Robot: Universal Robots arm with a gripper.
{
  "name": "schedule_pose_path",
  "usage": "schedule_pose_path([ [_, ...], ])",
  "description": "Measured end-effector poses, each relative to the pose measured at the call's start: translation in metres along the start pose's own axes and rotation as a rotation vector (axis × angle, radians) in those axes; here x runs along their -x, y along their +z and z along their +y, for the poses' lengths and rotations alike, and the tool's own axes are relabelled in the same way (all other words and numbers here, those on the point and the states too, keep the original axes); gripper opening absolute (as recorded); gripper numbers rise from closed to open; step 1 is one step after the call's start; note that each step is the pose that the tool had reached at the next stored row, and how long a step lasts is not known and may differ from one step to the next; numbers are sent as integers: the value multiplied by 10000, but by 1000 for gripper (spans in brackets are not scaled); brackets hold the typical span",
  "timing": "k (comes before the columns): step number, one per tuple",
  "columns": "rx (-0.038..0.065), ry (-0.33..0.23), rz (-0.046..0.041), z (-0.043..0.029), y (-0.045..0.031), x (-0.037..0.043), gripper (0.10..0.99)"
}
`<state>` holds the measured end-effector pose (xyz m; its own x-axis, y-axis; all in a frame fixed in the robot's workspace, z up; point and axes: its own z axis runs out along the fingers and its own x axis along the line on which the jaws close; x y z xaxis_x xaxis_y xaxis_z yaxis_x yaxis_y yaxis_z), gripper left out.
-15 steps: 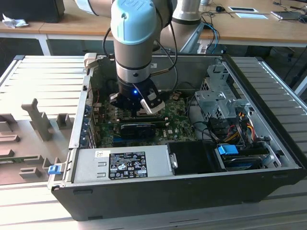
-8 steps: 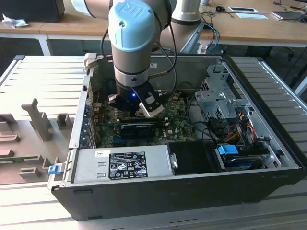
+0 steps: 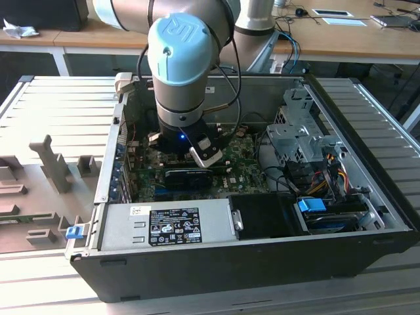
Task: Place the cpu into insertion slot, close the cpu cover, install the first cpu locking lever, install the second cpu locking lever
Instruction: 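Install the second cpu locking lever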
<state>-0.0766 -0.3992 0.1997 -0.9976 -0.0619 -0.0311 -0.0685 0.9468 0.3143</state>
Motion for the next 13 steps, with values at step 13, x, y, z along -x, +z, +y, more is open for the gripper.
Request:
schedule_pose_path([
  [13,375,4,-26,68,-274,7,106],
])
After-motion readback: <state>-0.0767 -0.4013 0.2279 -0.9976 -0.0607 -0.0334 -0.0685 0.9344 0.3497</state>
